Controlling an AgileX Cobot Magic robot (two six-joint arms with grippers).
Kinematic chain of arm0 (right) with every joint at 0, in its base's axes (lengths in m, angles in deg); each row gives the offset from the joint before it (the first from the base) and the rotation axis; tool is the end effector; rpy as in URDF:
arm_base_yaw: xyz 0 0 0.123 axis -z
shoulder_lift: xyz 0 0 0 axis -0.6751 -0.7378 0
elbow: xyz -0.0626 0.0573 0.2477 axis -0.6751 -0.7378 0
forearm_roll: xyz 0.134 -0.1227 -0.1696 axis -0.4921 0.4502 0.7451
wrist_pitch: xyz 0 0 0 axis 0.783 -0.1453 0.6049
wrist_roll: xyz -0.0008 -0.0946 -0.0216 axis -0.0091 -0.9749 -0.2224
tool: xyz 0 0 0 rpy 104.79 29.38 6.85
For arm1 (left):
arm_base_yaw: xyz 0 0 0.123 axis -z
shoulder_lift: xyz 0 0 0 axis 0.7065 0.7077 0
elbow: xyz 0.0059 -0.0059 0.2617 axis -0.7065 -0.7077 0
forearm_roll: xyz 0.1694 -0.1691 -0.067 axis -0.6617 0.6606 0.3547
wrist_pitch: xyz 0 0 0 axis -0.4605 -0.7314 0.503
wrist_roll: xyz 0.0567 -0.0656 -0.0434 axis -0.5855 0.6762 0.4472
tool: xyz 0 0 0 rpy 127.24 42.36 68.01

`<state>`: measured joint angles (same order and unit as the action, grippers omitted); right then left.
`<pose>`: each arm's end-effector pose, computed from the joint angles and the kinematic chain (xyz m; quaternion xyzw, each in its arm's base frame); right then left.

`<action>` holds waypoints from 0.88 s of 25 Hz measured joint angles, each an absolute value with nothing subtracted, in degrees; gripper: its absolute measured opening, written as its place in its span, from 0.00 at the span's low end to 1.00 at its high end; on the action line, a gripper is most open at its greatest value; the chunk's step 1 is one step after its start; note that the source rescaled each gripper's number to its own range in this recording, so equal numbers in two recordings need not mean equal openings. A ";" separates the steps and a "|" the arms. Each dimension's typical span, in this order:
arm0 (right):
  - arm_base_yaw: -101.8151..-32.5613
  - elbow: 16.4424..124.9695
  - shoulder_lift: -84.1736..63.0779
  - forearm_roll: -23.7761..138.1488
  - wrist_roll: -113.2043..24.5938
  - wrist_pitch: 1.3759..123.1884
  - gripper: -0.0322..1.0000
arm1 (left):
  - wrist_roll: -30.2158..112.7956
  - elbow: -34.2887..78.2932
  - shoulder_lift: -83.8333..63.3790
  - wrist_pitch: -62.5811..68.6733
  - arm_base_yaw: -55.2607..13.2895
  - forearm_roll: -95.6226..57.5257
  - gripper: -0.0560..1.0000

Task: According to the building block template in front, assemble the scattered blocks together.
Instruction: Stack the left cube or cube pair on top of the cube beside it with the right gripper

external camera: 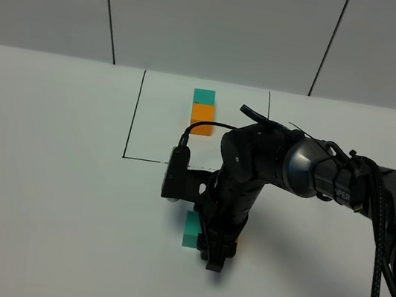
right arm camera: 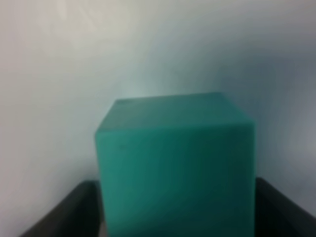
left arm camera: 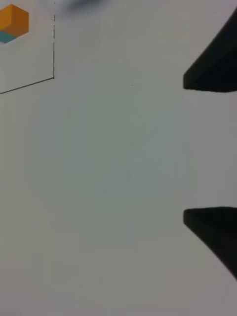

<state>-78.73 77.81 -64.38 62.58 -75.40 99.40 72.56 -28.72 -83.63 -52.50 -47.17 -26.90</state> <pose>0.3351 0.2497 0.0881 -0.6965 0.7131 0.0046 0.0799 0.0210 -0.0074 0.2765 0.0057 0.8437 -0.0259 0.5361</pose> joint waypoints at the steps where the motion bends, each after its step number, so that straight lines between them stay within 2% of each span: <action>1: -78.73 77.81 -64.38 62.53 -75.40 99.40 0.35 | 72.56 -28.72 -83.63 -52.50 -47.17 -26.90 0.18; 6: -78.73 77.81 -64.38 61.61 -75.40 99.06 0.16 | 72.56 -28.72 -83.63 -52.50 -47.17 -26.90 0.18; 16: -78.73 77.81 -64.70 55.82 -73.07 96.37 0.16 | 72.56 -28.72 -83.63 -52.50 -47.17 -26.90 0.18; 22: -78.73 78.06 -64.70 55.41 -56.81 94.94 0.16 | 72.56 -28.72 -83.63 -52.50 -47.17 -26.90 0.18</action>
